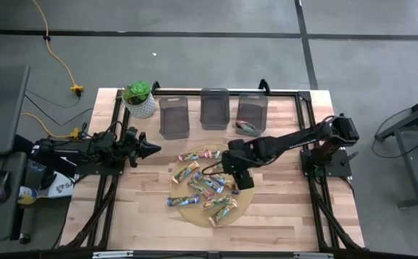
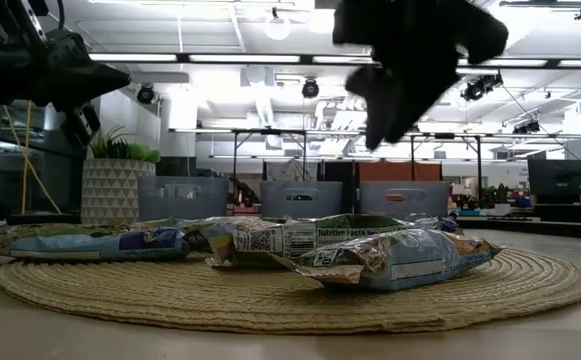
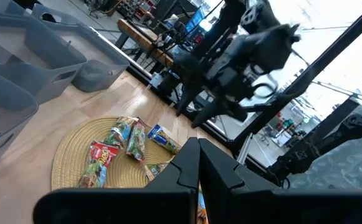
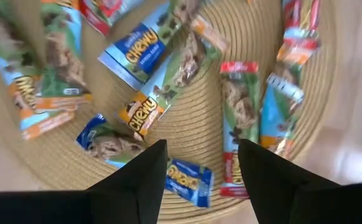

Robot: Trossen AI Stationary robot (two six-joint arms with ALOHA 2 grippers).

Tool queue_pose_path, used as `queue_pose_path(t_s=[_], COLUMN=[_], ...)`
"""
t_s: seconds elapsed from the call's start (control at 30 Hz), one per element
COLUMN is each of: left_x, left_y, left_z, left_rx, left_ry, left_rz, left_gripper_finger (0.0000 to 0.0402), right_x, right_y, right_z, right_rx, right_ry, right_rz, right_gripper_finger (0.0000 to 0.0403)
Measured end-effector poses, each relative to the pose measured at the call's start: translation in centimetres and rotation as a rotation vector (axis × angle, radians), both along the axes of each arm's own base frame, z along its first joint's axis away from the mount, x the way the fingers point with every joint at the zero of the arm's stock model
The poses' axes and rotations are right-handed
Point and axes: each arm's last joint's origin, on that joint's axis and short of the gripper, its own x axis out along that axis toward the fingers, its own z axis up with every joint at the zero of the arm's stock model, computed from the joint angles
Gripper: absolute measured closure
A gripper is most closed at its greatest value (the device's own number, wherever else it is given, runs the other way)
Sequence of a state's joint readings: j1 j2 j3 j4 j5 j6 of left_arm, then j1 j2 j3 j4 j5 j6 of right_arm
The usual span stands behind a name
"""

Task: Pick and place Granola Bars by type
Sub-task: Put the orange granola bar into the right black bin

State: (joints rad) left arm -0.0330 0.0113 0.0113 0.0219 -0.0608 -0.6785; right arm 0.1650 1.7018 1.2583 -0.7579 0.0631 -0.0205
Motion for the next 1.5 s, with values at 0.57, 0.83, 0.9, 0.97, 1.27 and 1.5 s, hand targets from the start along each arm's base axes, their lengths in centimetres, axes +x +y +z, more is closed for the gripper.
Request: queue_pose_path(t_s=[0.57, 0.83, 0.9, 0.97, 1.27, 1.5], left_x=[0.0, 0.0, 0.0, 0.0, 0.0, 0.0], left_y=[0.0, 0.0, 0.0, 0.0, 0.0, 0.0], left_z=[0.0, 0.0, 0.0, 0.0, 0.0, 0.0], left_rx=[0.000, 0.000, 0.000, 0.000, 0.000, 0.000], left_ry=[0.001, 0.000, 0.000, 0.001, 0.000, 0.000], left_rz=[0.000, 0.000, 0.000, 0.000, 0.000, 0.000], left_gripper_finger=[0.0401, 0.0401, 0.0401, 0.0401, 0.0401, 0.0401], right_x=[1.1, 2.0, 2.0, 2.0, 2.2, 2.3], right_y=[-2.9, -3.4, -3.5, -3.6, -4.3, -4.3], right_z=[-3.6, -5.7, -6.2, -6.5, -6.8, -6.7], right_rx=[0.050, 0.021, 0.017, 0.014, -0.057, -0.065], right_ry=[-0.007, 0.097, 0.120, 0.134, 0.130, 0.131], right_rz=[-0.116, -0.066, -0.062, -0.063, -0.045, -0.036], right_gripper_finger=[0.0219, 0.0219, 0.0219, 0.0219, 0.0219, 0.0219])
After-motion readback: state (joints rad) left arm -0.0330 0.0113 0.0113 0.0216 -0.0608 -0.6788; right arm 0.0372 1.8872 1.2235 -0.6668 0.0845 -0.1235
